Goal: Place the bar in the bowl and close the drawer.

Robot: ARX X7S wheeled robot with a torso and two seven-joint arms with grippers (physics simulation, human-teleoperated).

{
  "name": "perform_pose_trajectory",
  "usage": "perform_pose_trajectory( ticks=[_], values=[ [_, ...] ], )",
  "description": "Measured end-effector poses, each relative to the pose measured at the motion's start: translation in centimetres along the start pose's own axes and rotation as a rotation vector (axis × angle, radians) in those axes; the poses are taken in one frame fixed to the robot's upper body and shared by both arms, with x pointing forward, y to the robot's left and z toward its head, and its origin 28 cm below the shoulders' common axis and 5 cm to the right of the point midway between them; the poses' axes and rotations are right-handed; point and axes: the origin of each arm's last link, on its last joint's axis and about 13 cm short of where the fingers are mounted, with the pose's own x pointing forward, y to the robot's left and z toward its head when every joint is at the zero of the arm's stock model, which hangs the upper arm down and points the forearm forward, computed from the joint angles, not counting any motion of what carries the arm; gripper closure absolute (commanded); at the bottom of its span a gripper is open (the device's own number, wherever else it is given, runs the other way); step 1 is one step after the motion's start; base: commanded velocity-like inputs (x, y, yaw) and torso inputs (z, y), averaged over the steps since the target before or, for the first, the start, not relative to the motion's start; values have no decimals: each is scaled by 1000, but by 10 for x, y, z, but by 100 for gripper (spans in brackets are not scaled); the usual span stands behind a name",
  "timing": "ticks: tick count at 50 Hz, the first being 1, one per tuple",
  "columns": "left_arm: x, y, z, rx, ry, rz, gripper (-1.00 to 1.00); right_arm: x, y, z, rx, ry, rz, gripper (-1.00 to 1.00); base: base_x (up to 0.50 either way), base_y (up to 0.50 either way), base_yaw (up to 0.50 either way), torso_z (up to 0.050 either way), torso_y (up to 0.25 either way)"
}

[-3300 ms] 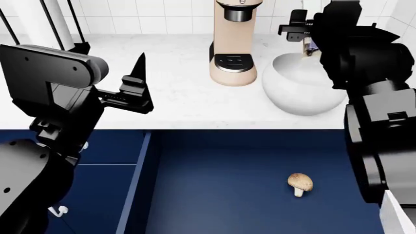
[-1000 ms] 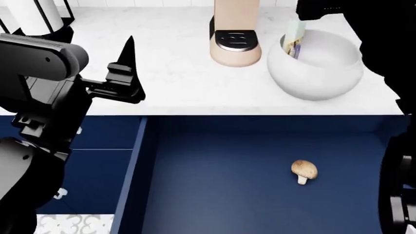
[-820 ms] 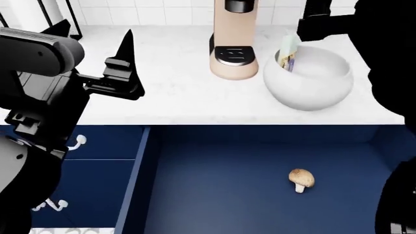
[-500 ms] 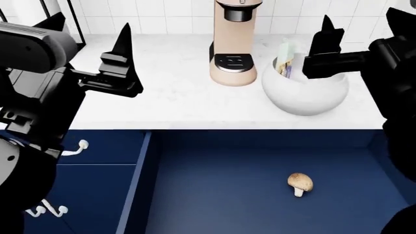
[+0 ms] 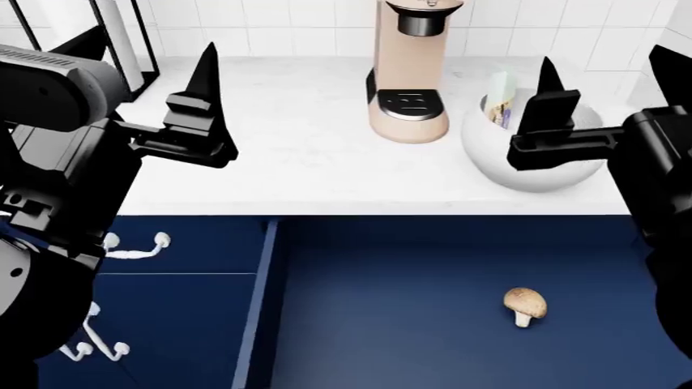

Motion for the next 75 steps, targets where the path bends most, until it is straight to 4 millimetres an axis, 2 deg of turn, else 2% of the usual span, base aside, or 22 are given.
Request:
perform_pose_trajectory(
  ticks=[62,75],
  values=[
    [-1,1,-1,-6,4,4,-100,-1,3,2,-41,-26,6,-100,0,500,0,0,0],
    [-2,2,-3,-7,7,10,-100,-2,4,0,-35,-41,4,-100,-49,1,-151,0,0]
  ],
)
